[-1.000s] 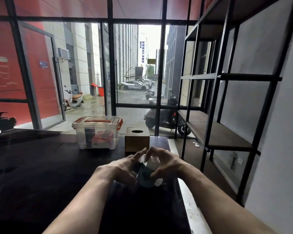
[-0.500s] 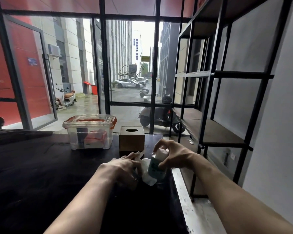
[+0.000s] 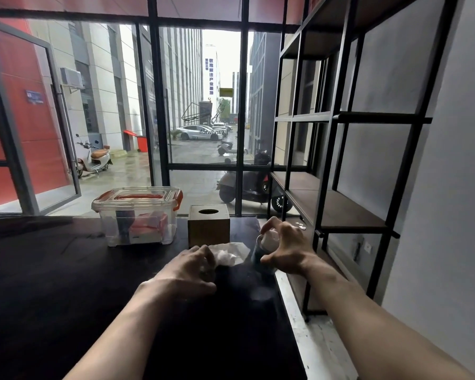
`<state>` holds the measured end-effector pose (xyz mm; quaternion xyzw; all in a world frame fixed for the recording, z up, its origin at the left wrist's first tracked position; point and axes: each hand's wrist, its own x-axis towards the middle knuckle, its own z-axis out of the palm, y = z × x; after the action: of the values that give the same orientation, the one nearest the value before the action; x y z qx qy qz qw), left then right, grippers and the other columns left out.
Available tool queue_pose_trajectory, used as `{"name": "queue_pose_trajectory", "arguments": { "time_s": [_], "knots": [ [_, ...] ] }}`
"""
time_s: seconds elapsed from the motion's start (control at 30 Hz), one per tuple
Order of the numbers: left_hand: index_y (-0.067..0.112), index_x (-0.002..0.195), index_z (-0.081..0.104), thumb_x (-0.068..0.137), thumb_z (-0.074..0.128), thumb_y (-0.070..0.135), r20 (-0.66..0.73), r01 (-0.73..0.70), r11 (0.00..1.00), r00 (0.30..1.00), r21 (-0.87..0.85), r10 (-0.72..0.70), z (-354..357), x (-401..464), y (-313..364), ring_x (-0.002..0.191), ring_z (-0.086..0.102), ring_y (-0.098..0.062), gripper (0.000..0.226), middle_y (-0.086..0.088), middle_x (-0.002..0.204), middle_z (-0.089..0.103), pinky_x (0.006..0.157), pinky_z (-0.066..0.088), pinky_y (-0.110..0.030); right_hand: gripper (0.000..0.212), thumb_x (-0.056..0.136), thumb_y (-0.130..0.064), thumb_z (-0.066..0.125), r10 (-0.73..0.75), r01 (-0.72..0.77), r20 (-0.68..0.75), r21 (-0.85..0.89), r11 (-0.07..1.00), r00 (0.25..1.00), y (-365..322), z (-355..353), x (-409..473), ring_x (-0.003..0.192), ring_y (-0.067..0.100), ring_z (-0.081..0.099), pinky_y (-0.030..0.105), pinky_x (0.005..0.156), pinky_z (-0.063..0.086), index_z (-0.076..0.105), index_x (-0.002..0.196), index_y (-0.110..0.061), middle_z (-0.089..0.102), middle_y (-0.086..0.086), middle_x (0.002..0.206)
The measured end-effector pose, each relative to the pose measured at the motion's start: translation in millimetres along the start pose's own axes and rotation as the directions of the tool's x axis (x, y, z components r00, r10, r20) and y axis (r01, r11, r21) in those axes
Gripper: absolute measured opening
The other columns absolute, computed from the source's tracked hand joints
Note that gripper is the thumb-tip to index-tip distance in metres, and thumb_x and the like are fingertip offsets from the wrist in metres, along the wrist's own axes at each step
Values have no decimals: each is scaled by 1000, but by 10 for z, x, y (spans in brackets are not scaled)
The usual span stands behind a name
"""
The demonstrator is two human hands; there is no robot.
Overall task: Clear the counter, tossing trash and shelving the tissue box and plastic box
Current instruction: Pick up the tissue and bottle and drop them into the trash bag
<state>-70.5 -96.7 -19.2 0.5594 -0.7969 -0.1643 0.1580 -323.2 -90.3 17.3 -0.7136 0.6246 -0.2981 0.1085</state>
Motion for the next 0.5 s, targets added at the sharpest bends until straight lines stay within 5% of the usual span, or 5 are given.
{"name": "queue_pose_trajectory", "arguments": {
  "time_s": [0.23, 0.5],
  "knots": [
    [31, 122, 51, 68, 76, 41, -204, -62, 998, 977, -10, 59, -172, 35, -128, 116, 51, -18, 60, 6, 123, 53, 96, 43, -30, 65, 53, -32, 80, 38, -43, -87, -64, 997, 996, -30, -18, -56, 100, 26, 63, 35, 81, 55, 59, 115, -32, 60, -1, 108],
    [28, 129, 51, 70, 78, 40, -244, -98, 995, 964, 33, 103, -60, 158, 273, 119, 51, -23, 67, 2, 128, 52, 98, 47, -37, 66, 56, -28, 85, 64, -78, -156, -88, 993, 986, 276, -242, -174, 93, 28, 62, 31, 74, 45, 49, 111, -30, 63, 1, 105]
  ]
}}
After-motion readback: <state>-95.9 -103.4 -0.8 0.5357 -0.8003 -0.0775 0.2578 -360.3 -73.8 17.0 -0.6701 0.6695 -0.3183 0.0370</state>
